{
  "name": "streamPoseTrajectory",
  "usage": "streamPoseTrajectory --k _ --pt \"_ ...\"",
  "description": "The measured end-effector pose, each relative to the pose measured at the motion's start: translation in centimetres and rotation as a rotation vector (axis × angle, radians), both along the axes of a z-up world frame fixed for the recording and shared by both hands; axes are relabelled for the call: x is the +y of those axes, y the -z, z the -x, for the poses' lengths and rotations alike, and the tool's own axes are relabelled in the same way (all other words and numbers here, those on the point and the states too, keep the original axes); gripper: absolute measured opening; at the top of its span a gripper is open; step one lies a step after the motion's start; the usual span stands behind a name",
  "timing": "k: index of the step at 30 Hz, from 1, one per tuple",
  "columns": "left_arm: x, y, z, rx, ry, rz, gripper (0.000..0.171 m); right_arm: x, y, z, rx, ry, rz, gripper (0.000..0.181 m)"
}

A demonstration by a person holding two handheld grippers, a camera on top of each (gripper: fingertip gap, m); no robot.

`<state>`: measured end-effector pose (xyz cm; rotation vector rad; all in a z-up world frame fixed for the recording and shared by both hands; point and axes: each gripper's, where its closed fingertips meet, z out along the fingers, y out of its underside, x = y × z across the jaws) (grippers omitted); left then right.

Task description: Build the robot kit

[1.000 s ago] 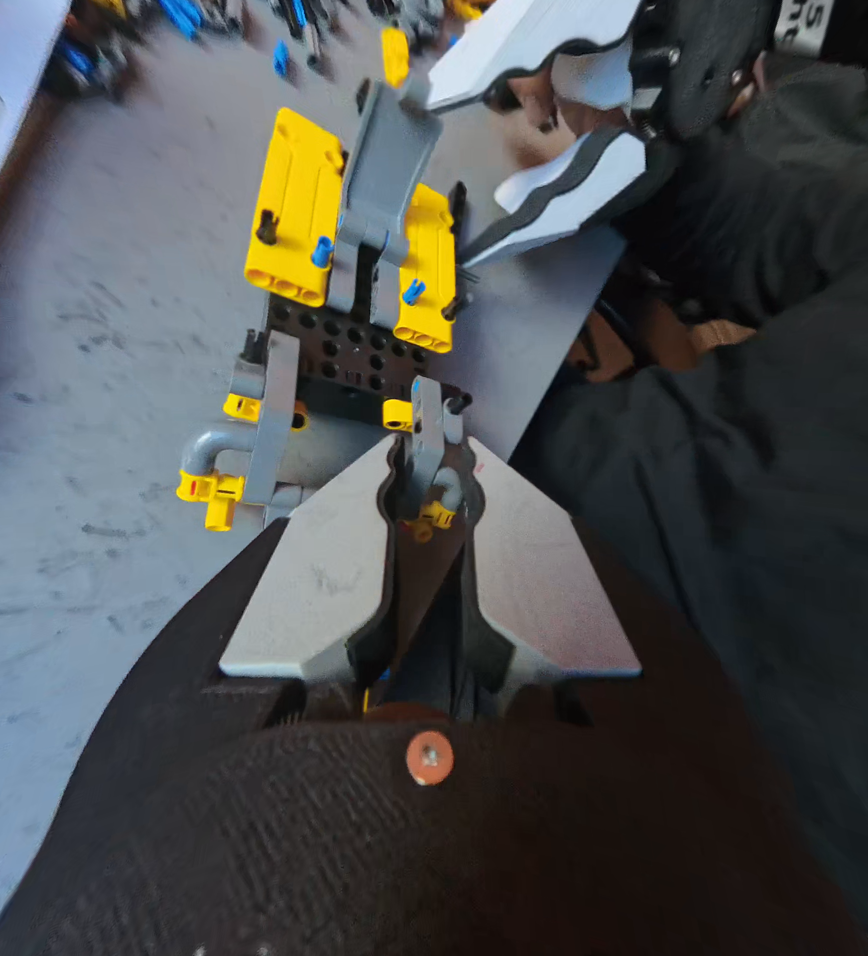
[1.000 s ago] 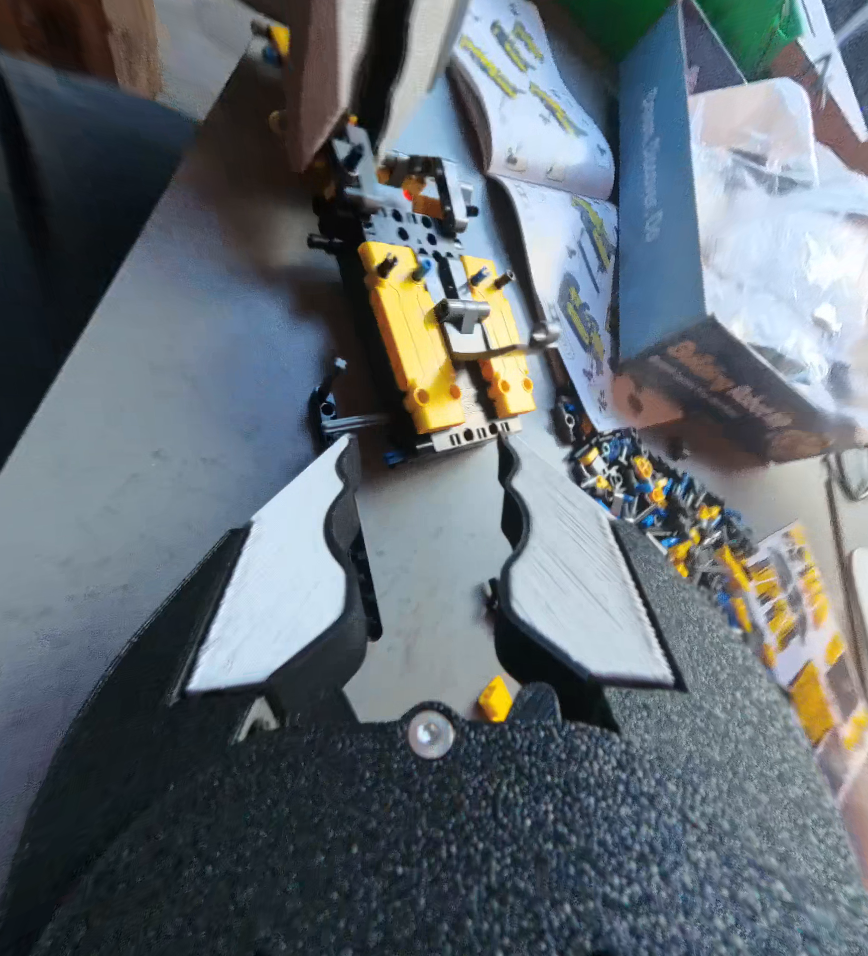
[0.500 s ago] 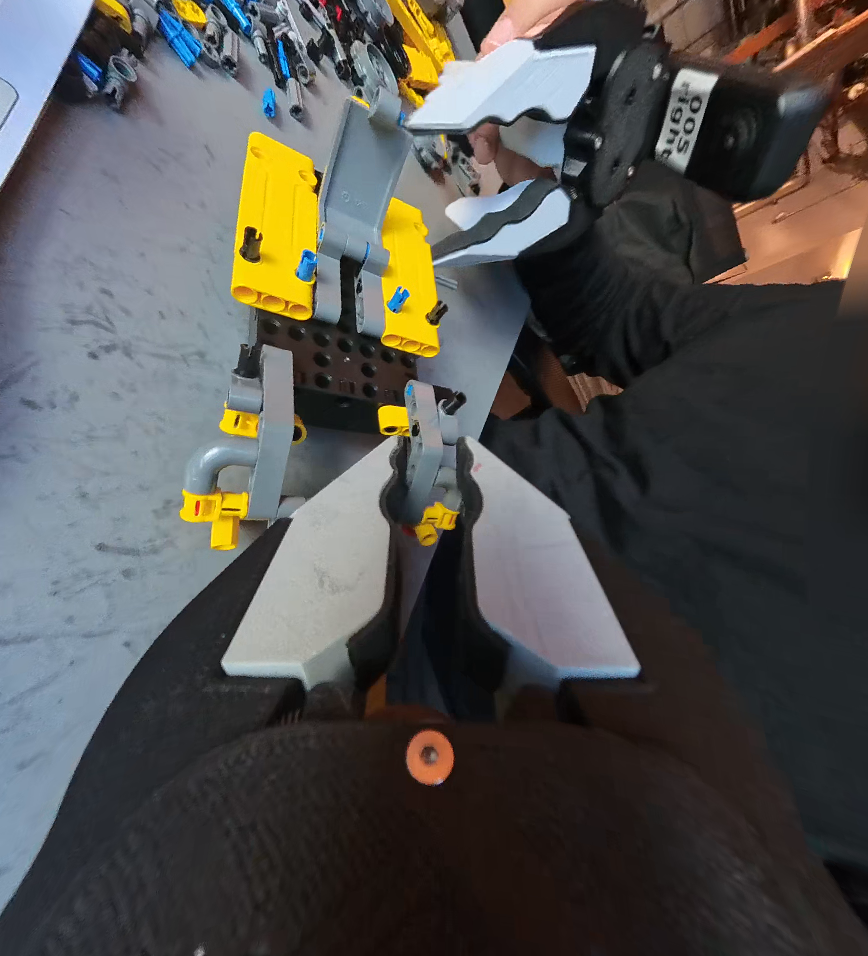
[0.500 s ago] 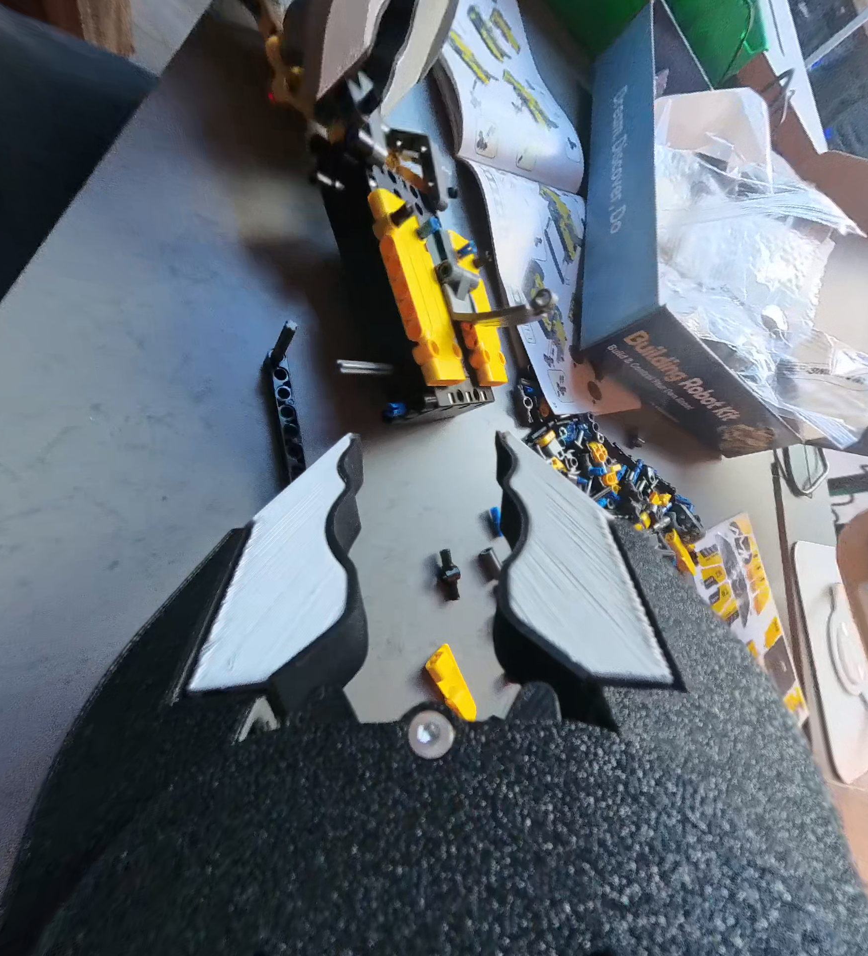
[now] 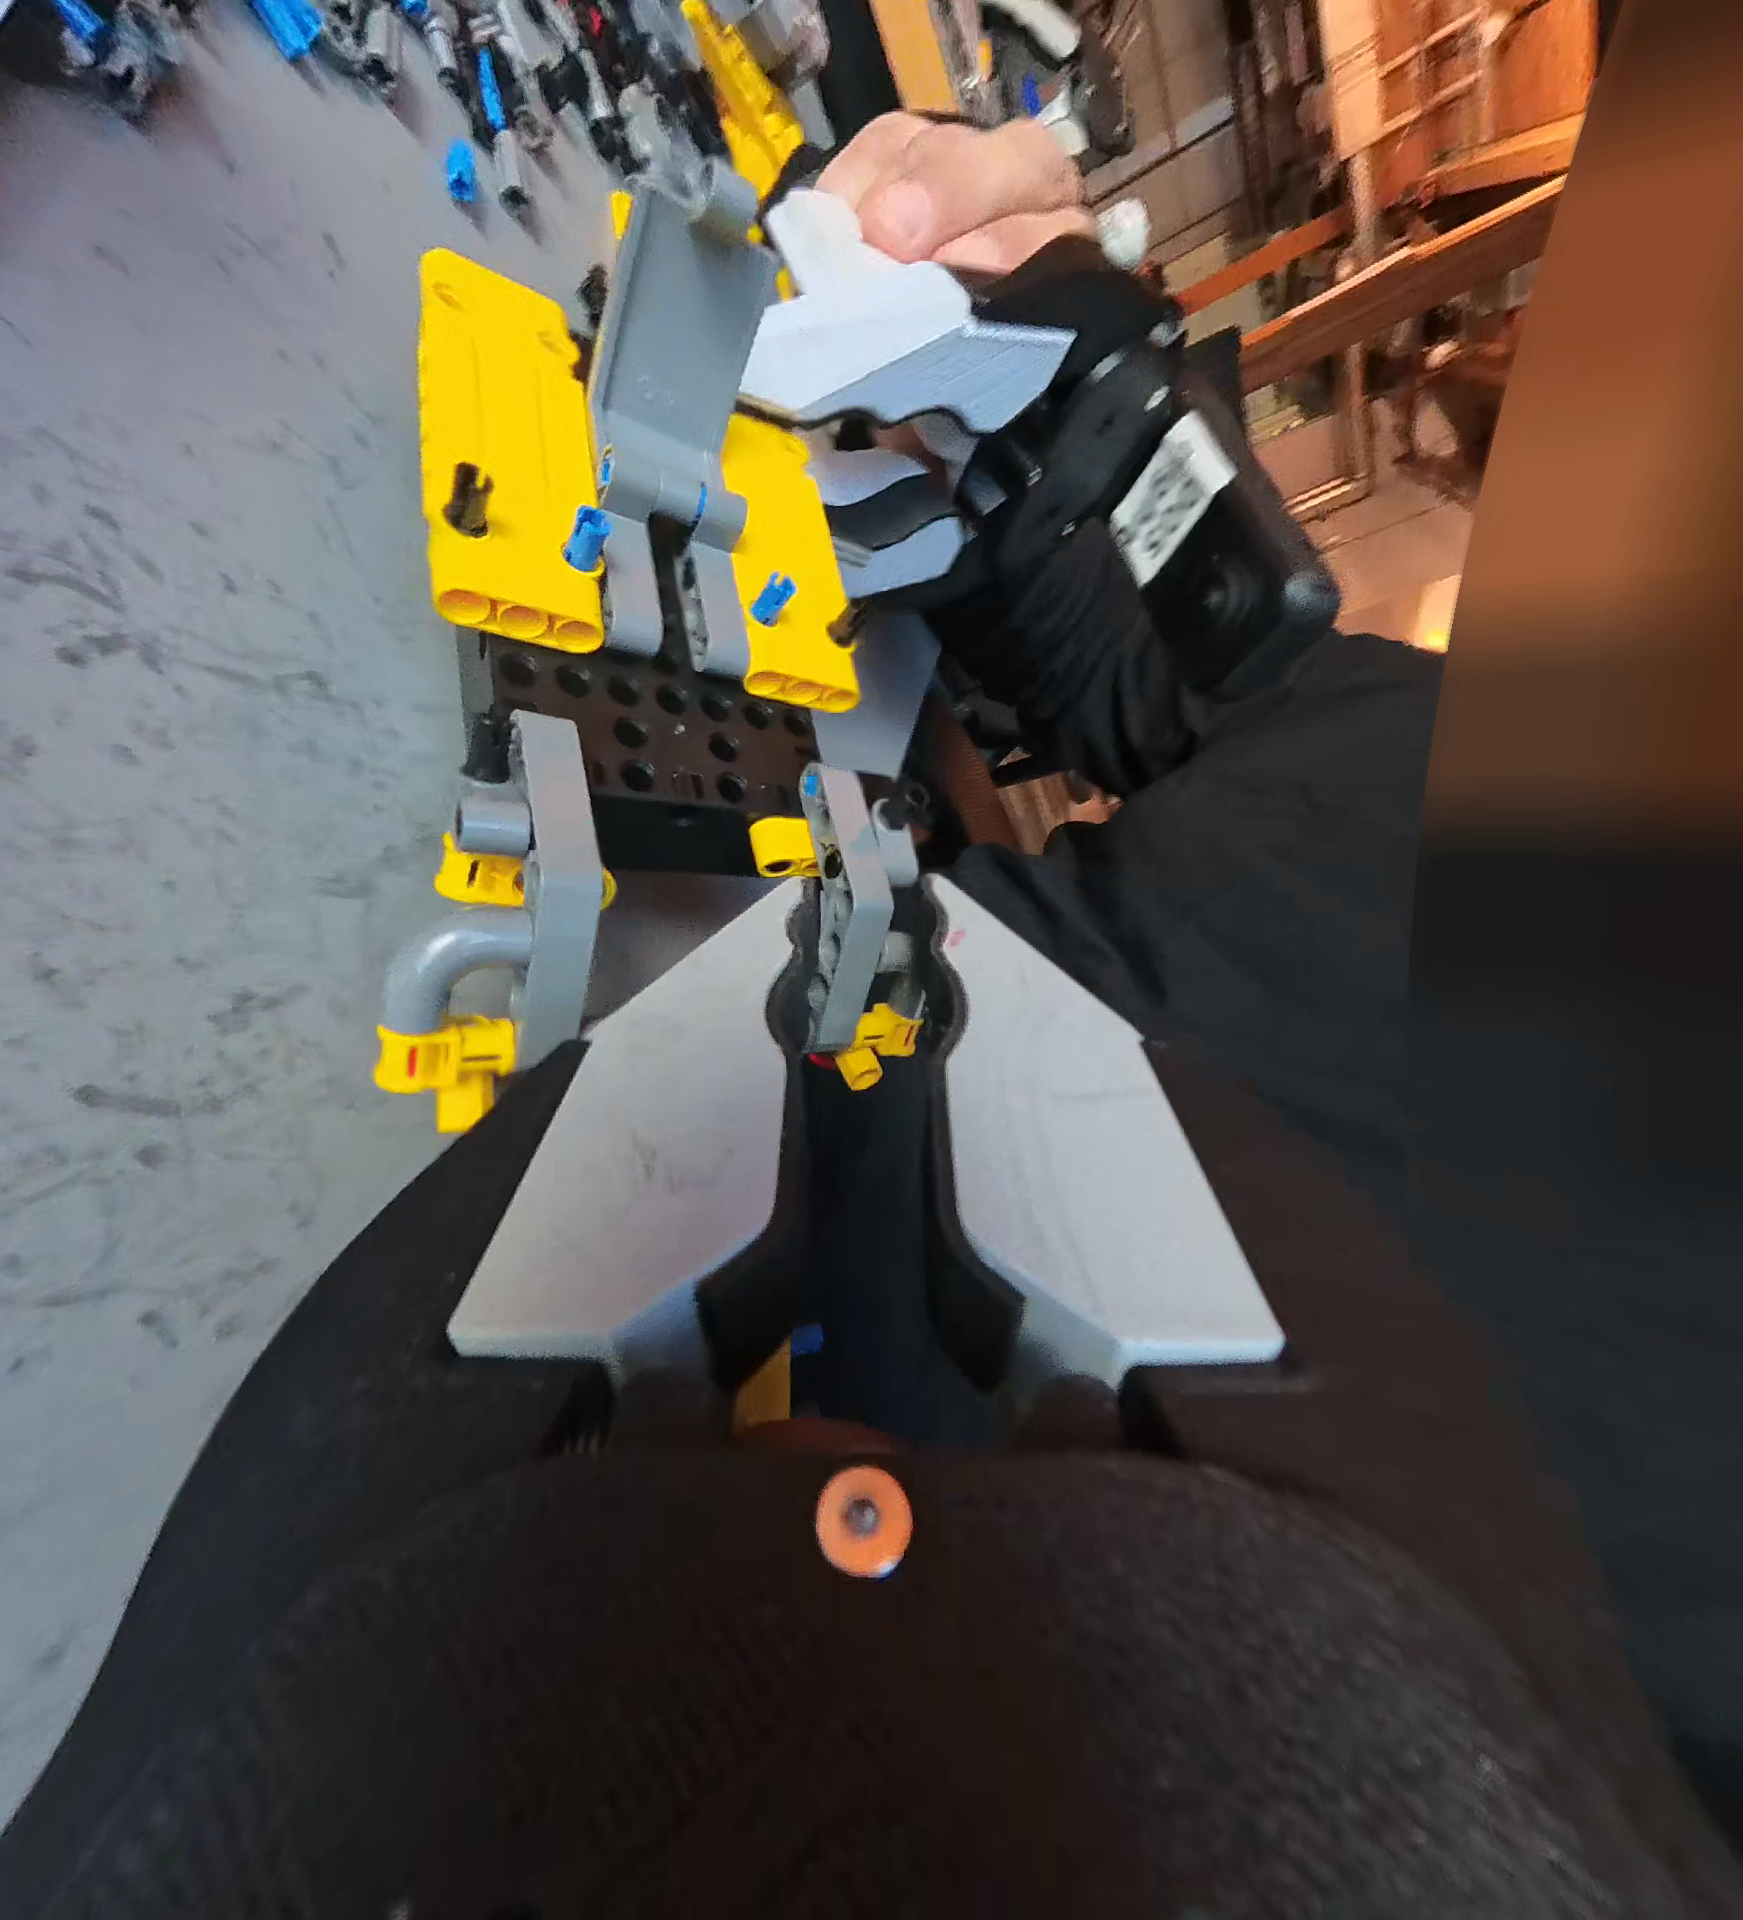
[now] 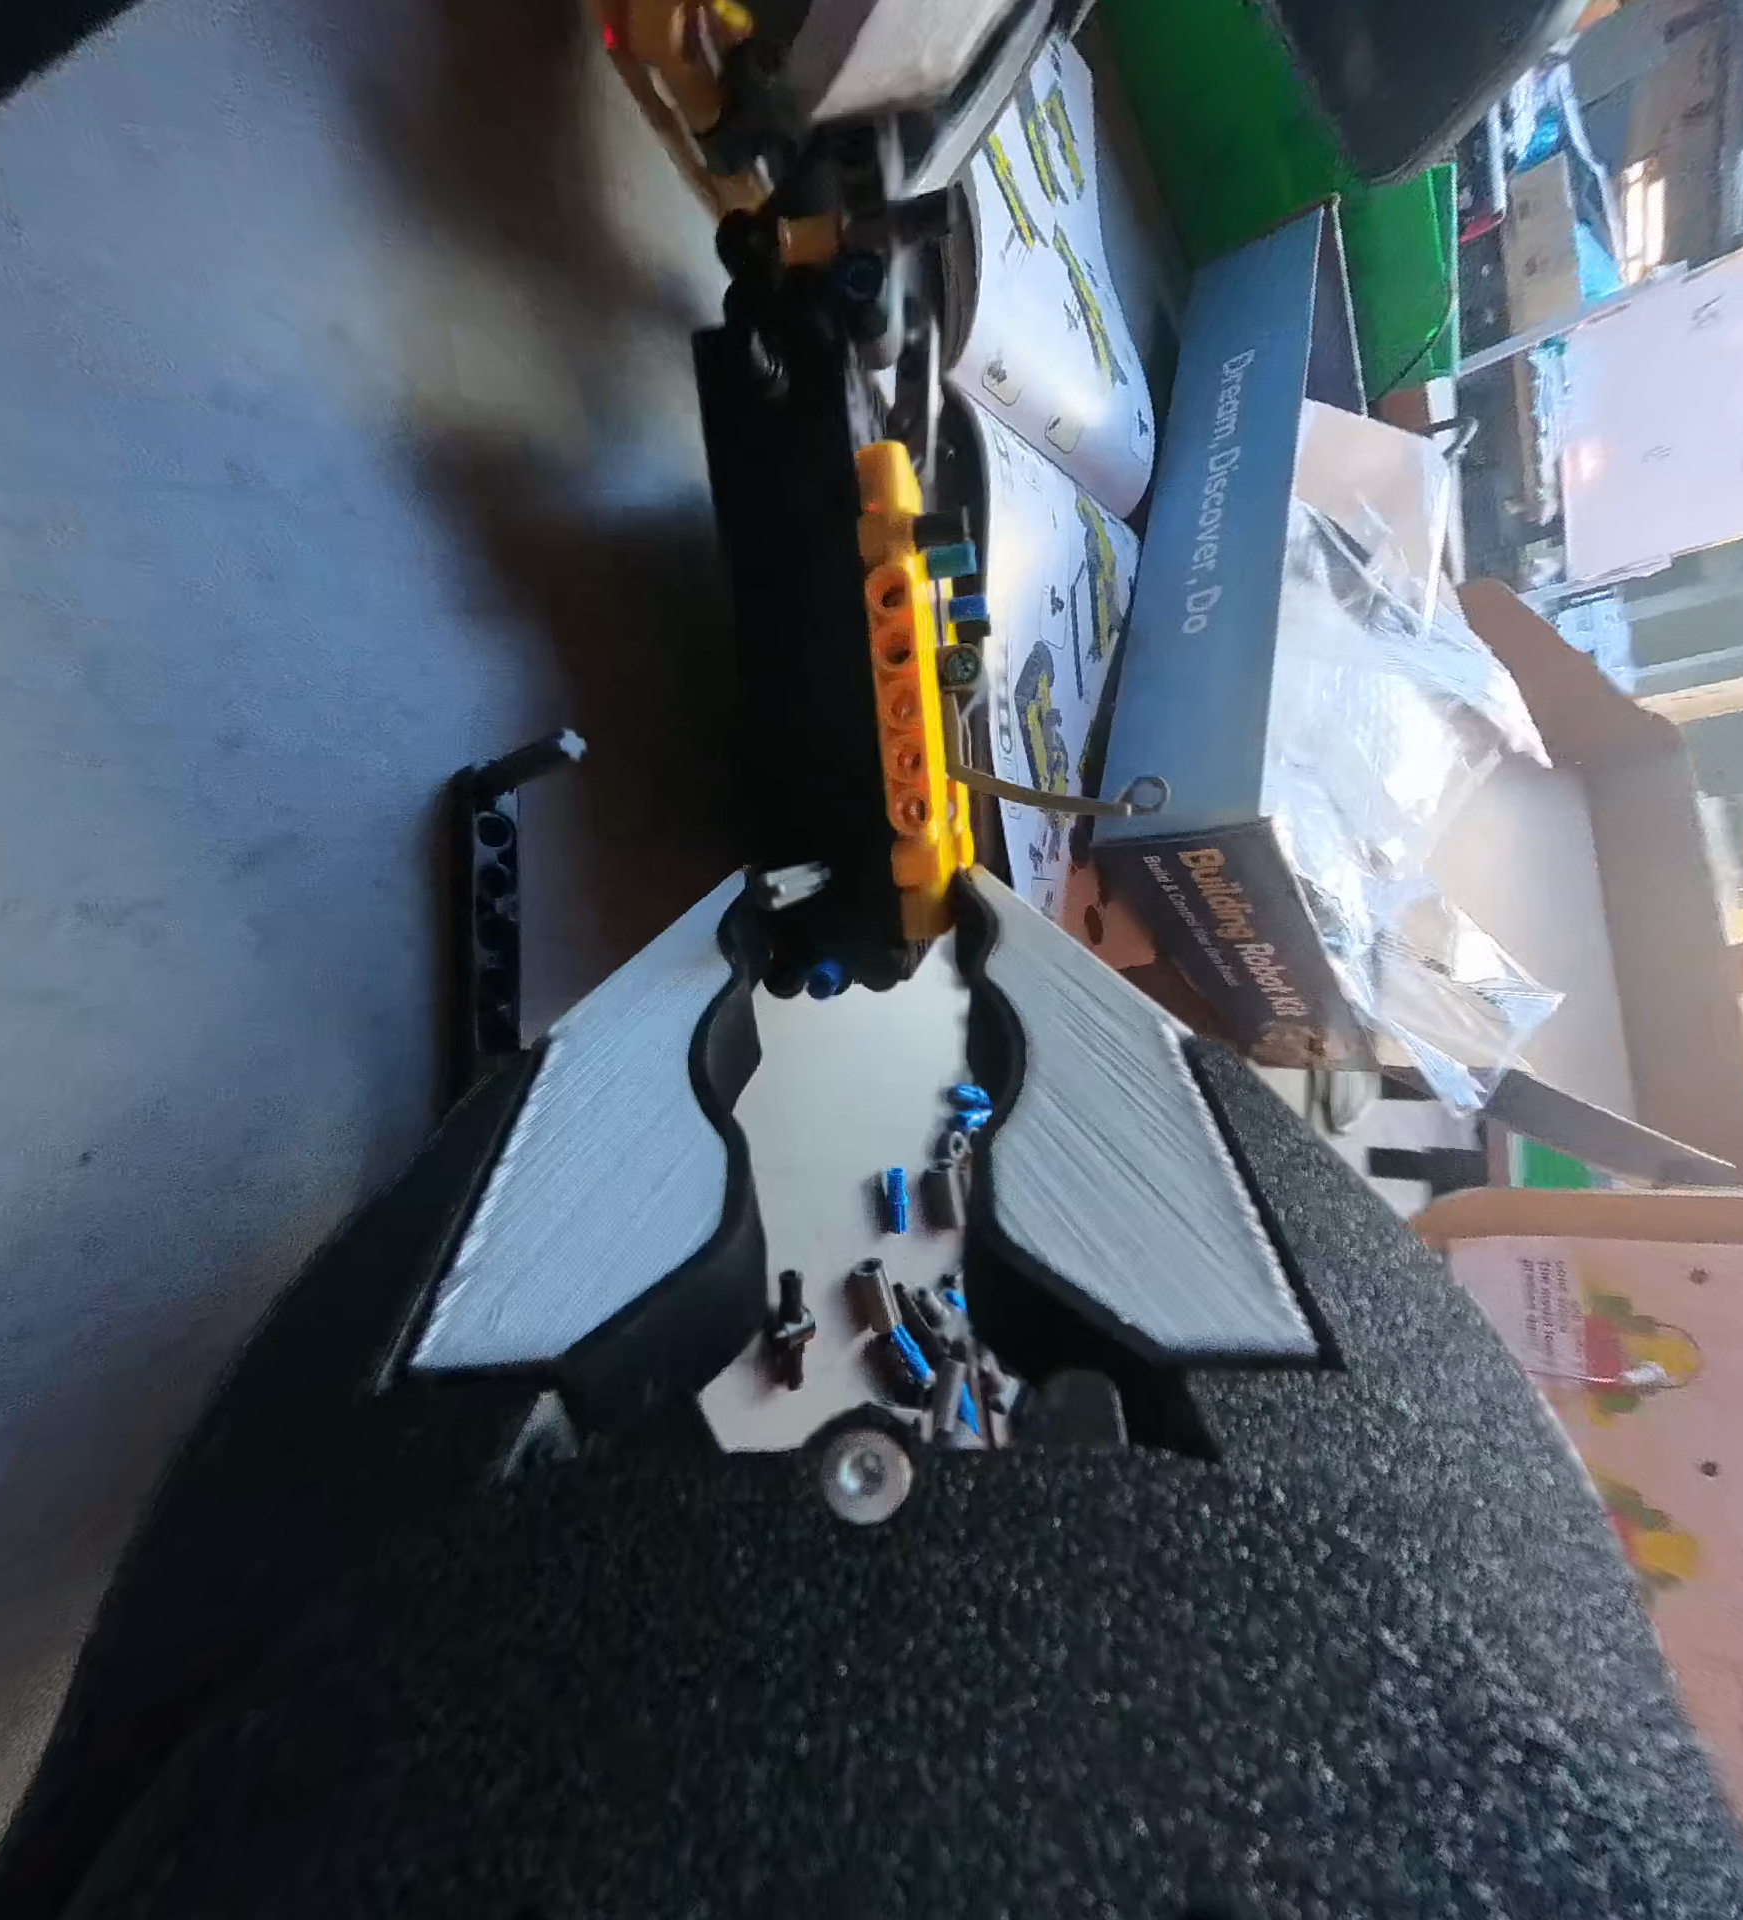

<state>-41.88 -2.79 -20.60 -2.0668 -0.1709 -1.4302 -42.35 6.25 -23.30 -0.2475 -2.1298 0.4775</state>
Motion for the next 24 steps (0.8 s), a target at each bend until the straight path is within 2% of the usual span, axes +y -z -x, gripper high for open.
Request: streamPoseTrajectory --k 2,4,9,12,13,16,18,21,24 --pt "-0.1 0.4 0.6 0.112 -0.006 -0.005 0.015 -0.2 -0.2 -0.2 -0.058 0.003 0.083 0.036" --pt "-0.1 -0.3 1.7 0.280 -0.032 -0.059 0.018 -0.1 -0.5 -0.1 -0.121 0.022 0.163 0.036" --pt "0.6 -3.3 4.2 0.768 -0.144 -0.231 0.059 0.2 -0.9 0.3 -0.268 0.044 0.299 0.036" --pt "1.3 -2.6 4.4 1.109 -0.156 -0.303 0.063 0.3 -1.0 0.4 -0.365 0.043 0.397 0.035" --pt "1.6 -1.9 4.2 1.170 -0.146 -0.310 0.066 0.3 -1.1 0.6 -0.397 0.046 0.429 0.035" --pt "2.2 0.9 4.2 1.230 -0.096 -0.281 0.072 0.5 -1.1 0.8 -0.485 0.049 0.532 0.035" --pt "2.7 2.1 4.7 1.258 -0.078 -0.287 0.070 0.6 -1.1 0.8 -0.526 0.049 0.590 0.035" --pt "3.7 2.1 4.7 1.217 -0.104 -0.351 0.056 0.7 -1.1 0.7 -0.549 0.043 0.629 0.035" --pt "4.3 1.8 4.7 1.102 -0.147 -0.367 0.051 0.8 -1.1 0.8 -0.555 0.049 0.663 0.036"
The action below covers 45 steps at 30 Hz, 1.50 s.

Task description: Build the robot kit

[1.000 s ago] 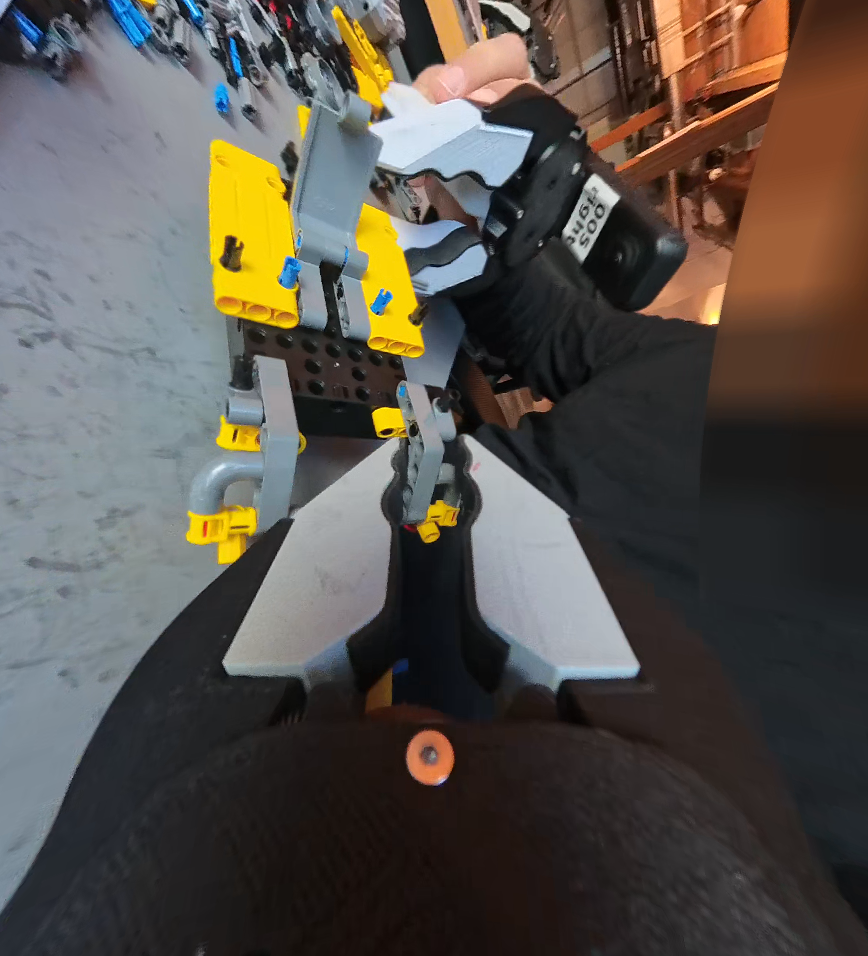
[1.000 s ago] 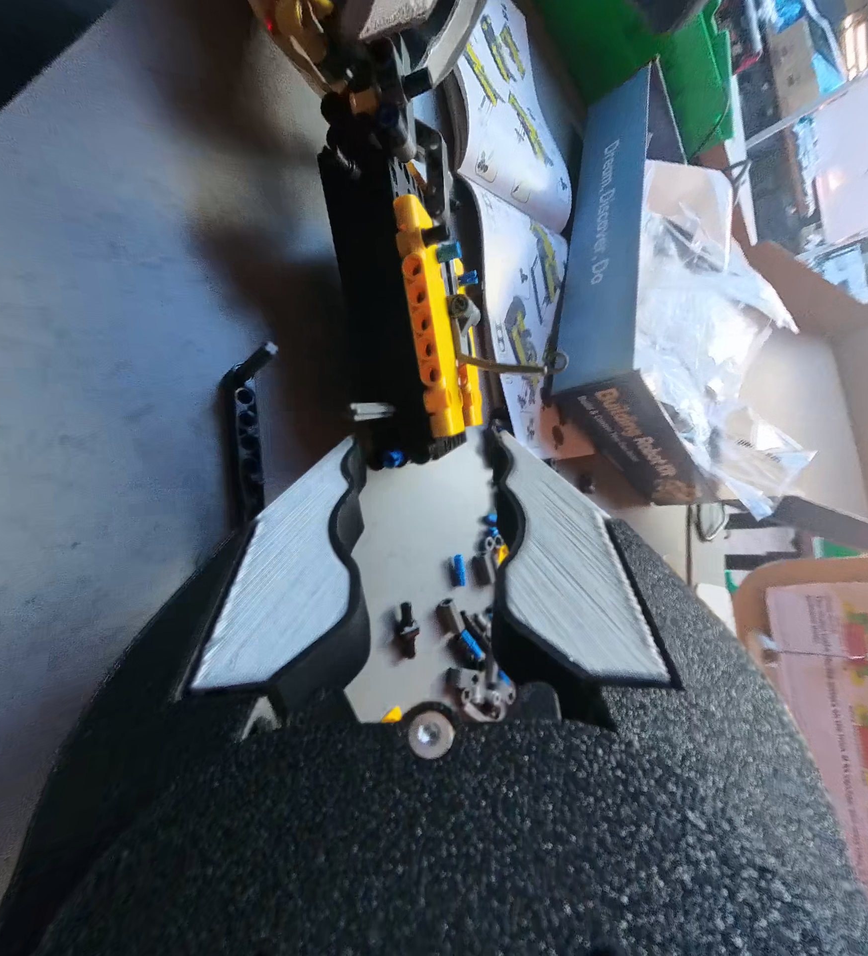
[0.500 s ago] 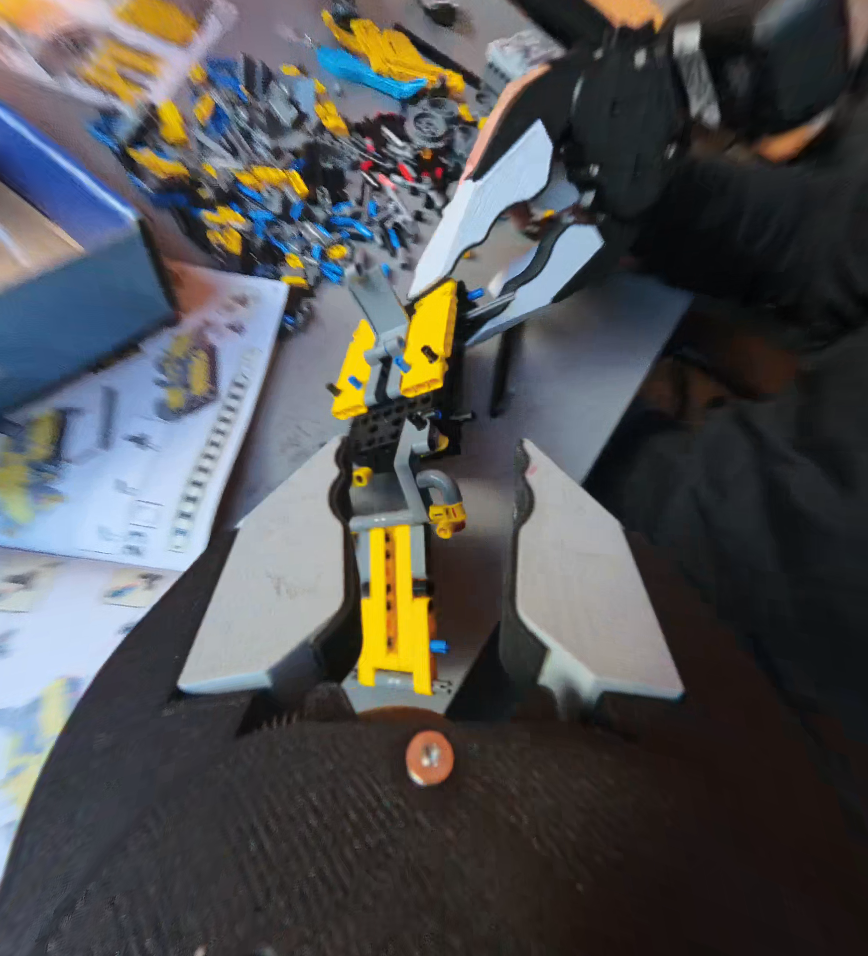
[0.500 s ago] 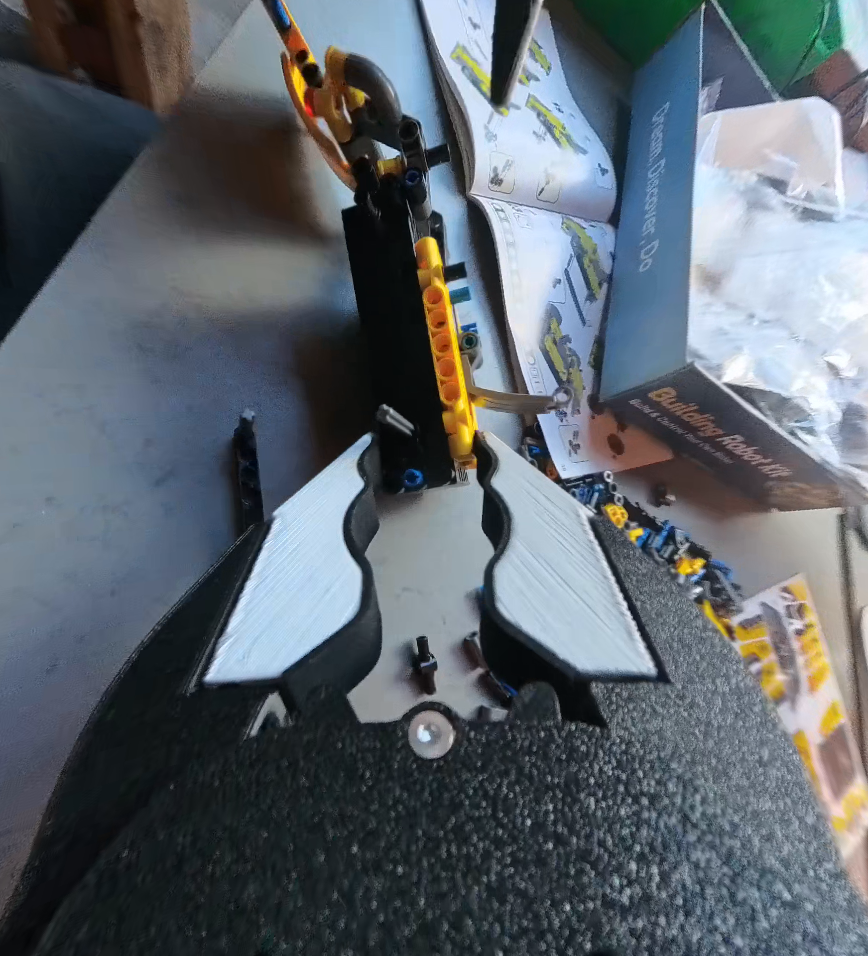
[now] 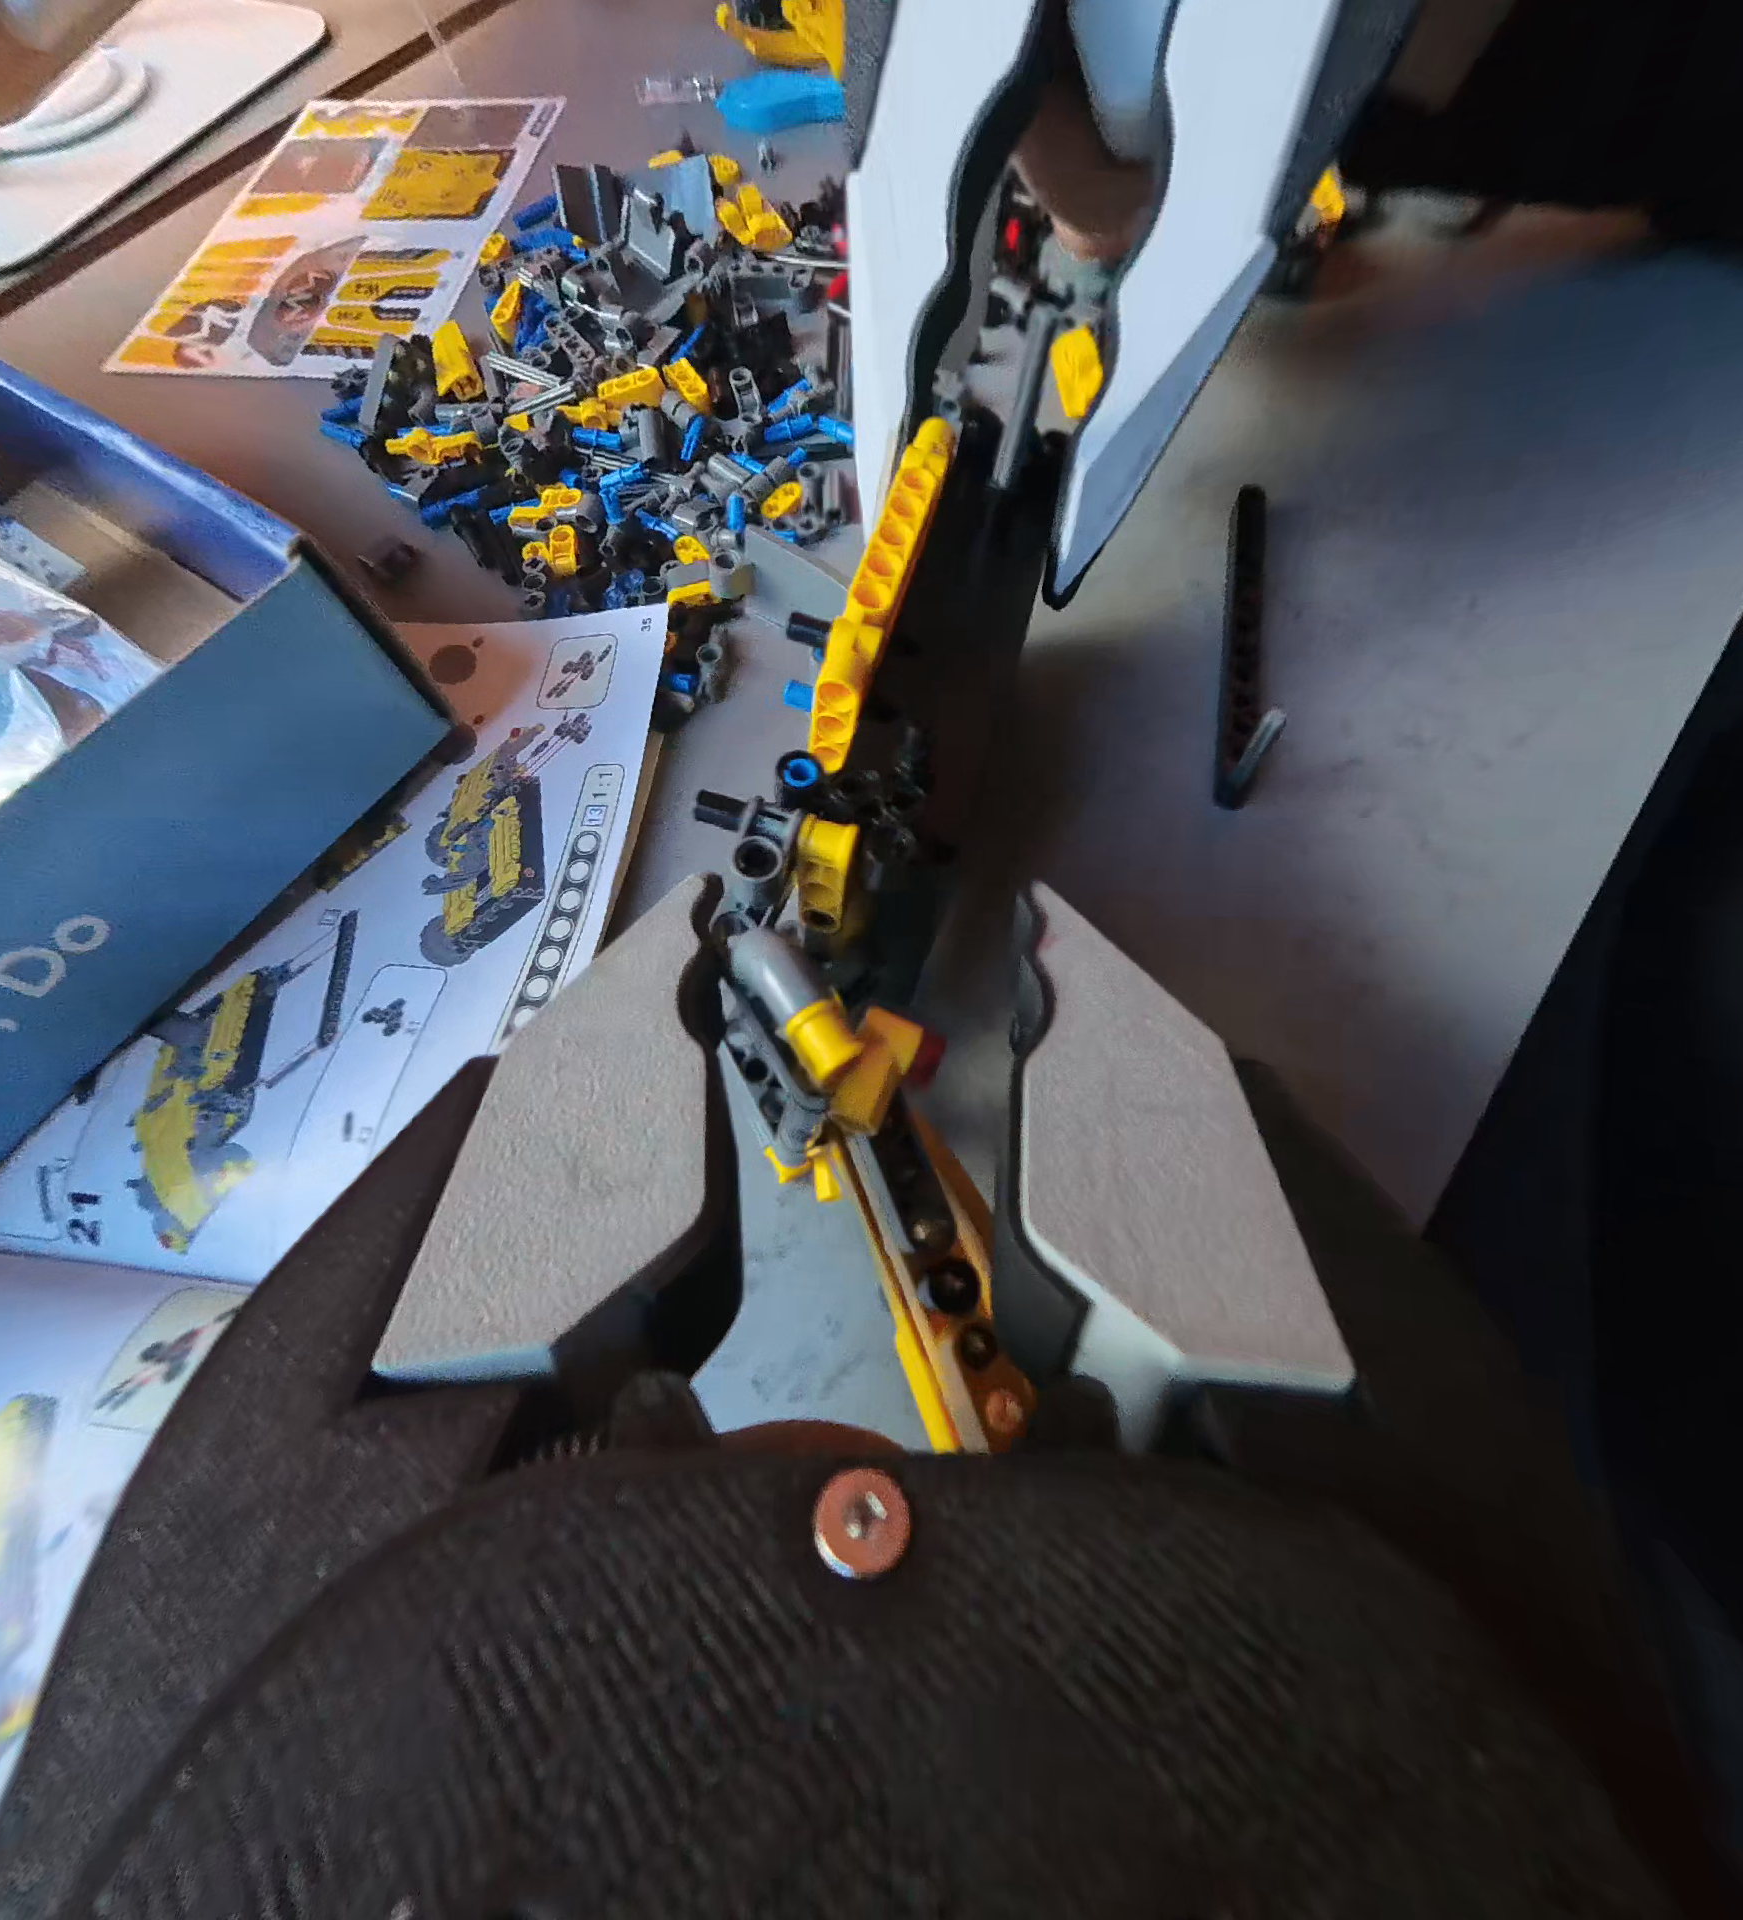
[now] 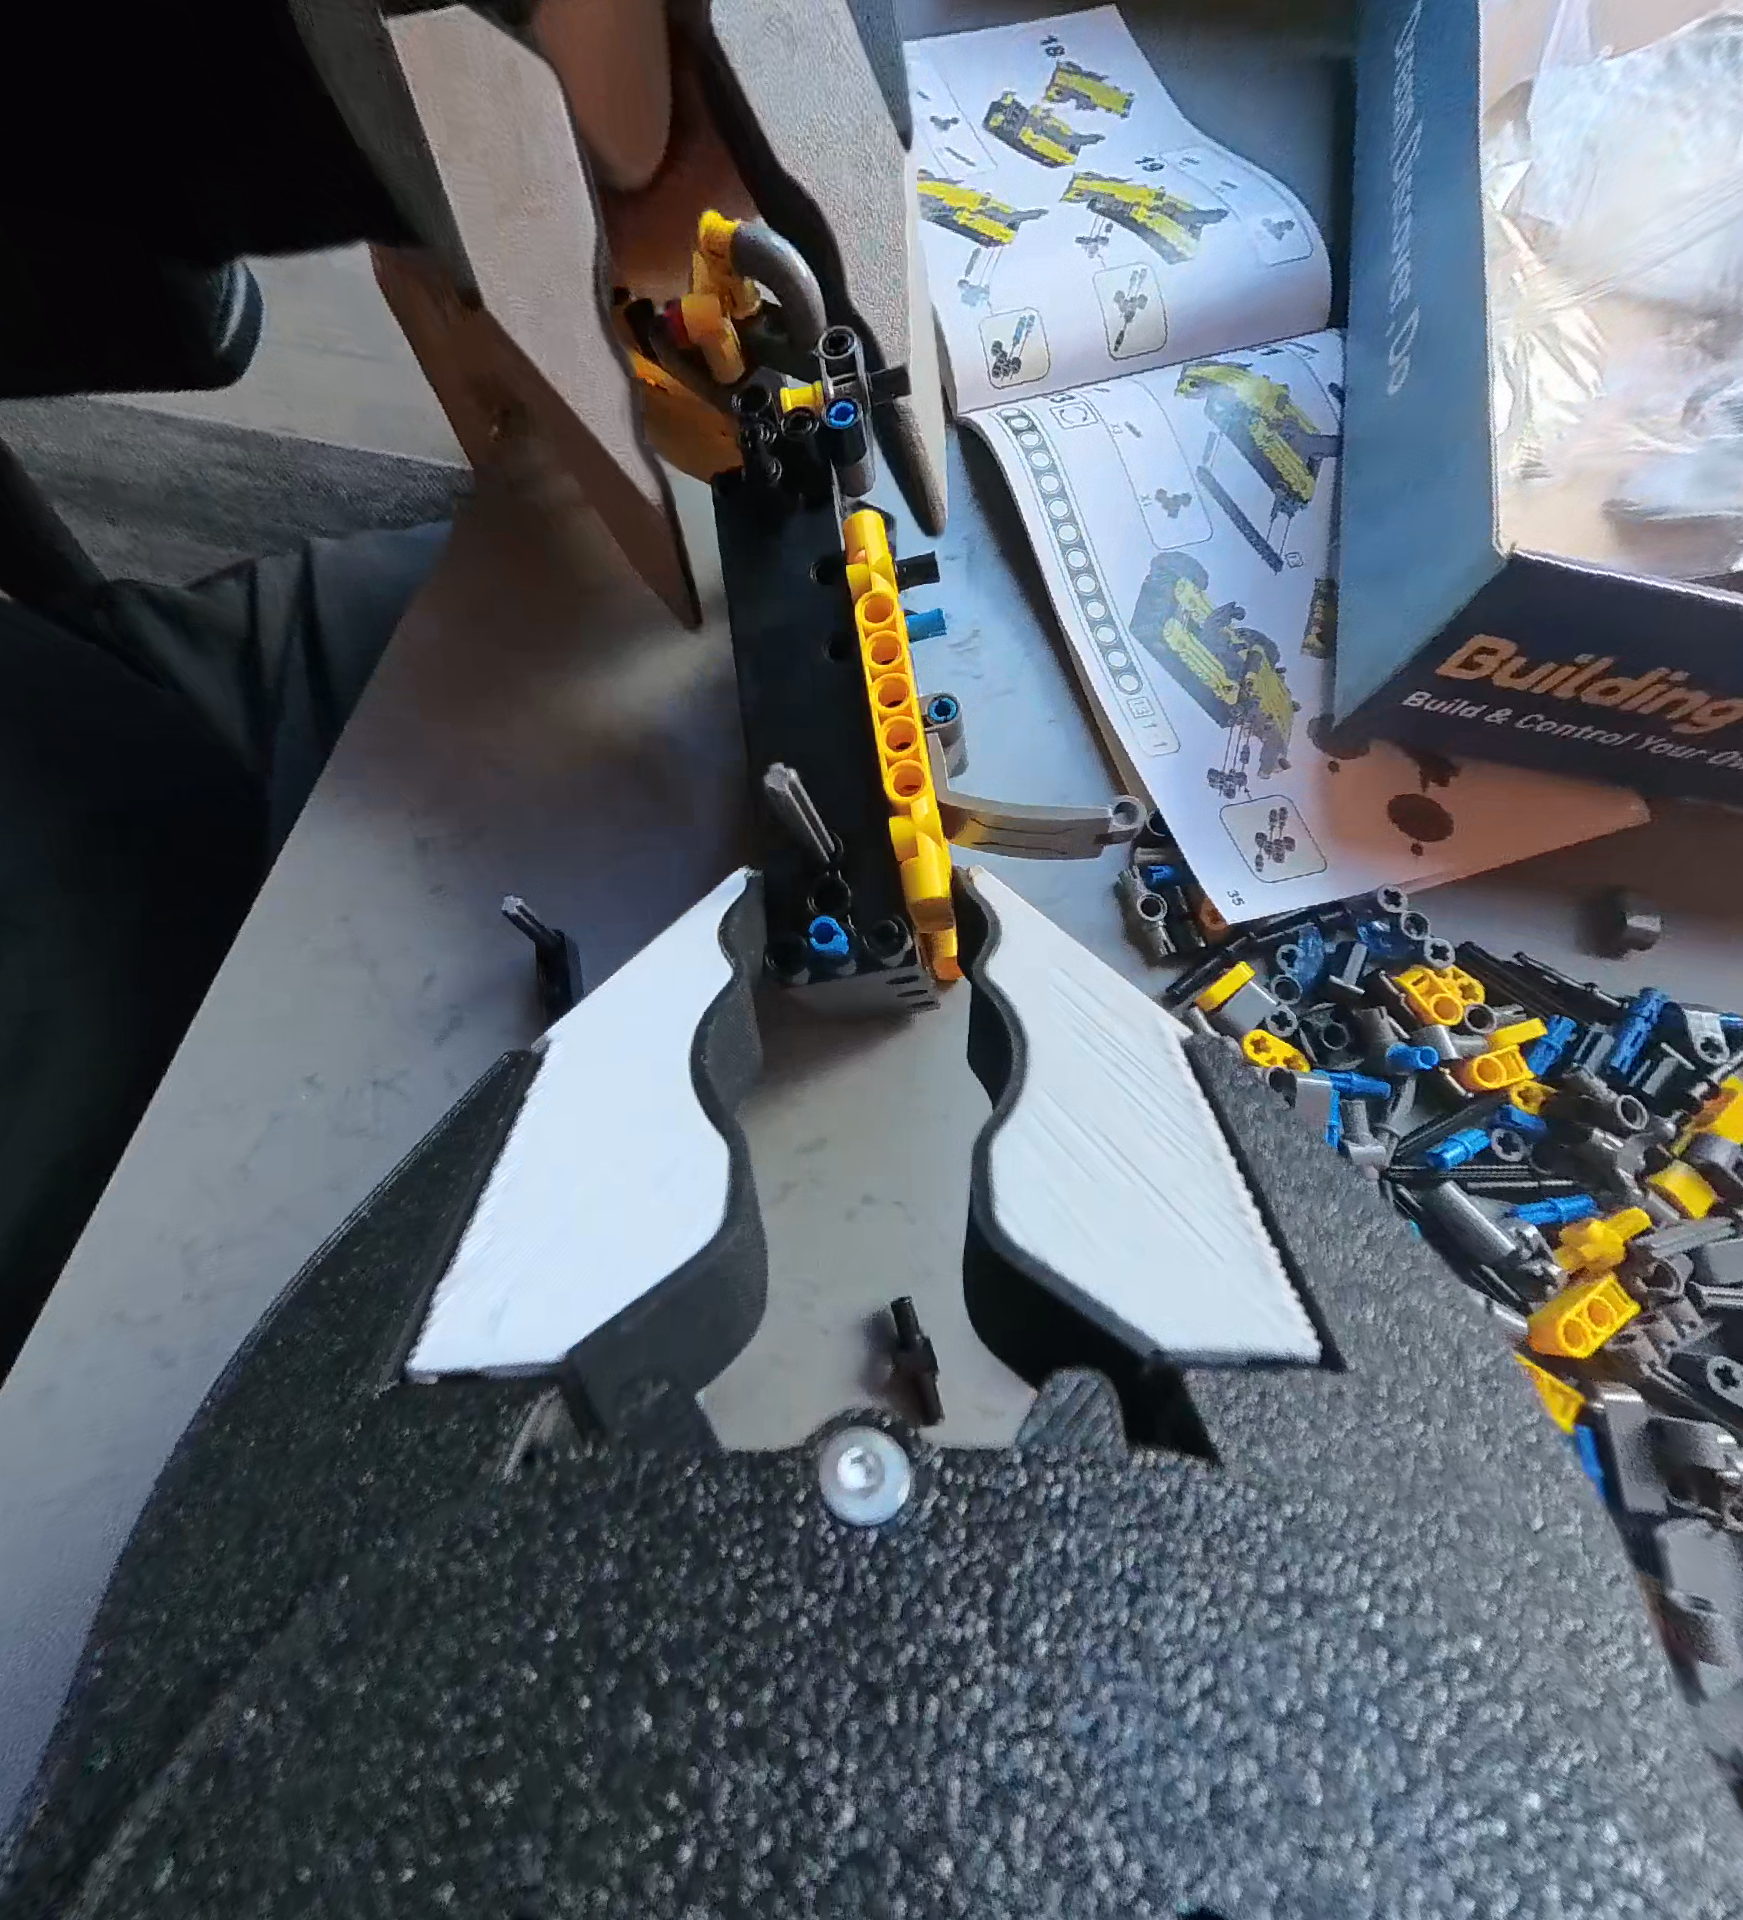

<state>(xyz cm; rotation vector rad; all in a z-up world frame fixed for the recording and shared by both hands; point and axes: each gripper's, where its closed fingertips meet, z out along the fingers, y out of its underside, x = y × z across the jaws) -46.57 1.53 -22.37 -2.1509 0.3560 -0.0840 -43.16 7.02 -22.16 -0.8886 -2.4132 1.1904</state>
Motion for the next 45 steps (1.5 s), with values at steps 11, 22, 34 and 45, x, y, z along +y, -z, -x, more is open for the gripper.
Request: streamPoseTrajectory --k 11,22,34,45 --pt "-0.3 -0.3 0.0 -0.248 0.021 -0.013 0.037 0.6 0.1 0.1 0.016 0.042 0.004 0.045" --pt "-0.8 -0.4 -0.8 -0.273 -0.056 0.030 0.037 1.6 -2.9 -4.7 0.132 0.118 -0.099 0.038" --pt "-0.6 -0.6 -1.7 -0.369 -0.018 -0.007 0.037 -3.8 4.1 -6.0 -0.039 -0.034 -0.218 0.032" --pt "-0.5 -0.5 -1.9 -0.379 -0.016 -0.028 0.036 -5.1 2.8 -5.4 0.035 -0.064 -0.165 0.014"
